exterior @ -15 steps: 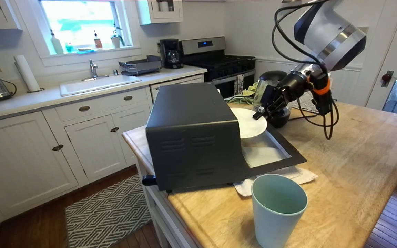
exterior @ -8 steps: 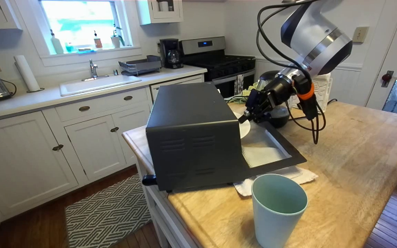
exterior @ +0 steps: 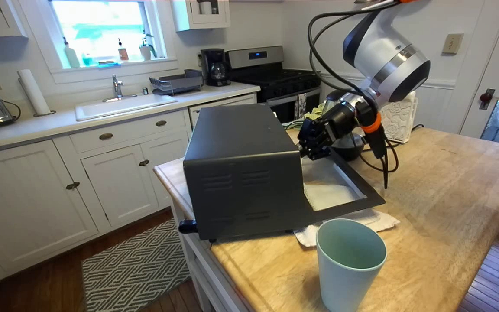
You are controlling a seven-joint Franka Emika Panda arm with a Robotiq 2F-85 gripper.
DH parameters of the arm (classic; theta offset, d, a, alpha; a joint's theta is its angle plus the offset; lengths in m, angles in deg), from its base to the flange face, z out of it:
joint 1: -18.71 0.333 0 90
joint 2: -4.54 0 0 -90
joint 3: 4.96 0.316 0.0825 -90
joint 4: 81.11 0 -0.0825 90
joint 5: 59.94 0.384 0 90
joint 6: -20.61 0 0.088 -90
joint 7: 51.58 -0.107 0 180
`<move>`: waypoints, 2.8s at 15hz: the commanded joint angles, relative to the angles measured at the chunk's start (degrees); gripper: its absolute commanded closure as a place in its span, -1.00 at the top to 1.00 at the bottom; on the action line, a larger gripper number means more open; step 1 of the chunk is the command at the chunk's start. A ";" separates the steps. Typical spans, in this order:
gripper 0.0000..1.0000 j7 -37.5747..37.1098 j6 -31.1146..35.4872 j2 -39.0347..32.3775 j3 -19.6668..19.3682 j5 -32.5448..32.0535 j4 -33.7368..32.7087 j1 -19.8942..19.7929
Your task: Pick up the paper plate and in the oven on top of the oven wire rack
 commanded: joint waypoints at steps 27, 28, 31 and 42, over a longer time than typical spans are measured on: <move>1.00 -10.54 -1.81 -2.55 0.30 0.82 -4.93 1.47; 1.00 -10.65 -2.36 -2.53 0.34 0.82 -4.98 1.38; 1.00 -10.48 -3.55 -2.68 0.30 1.07 -5.27 1.12; 1.00 -10.41 -11.59 -2.93 -0.42 1.85 -6.23 -1.64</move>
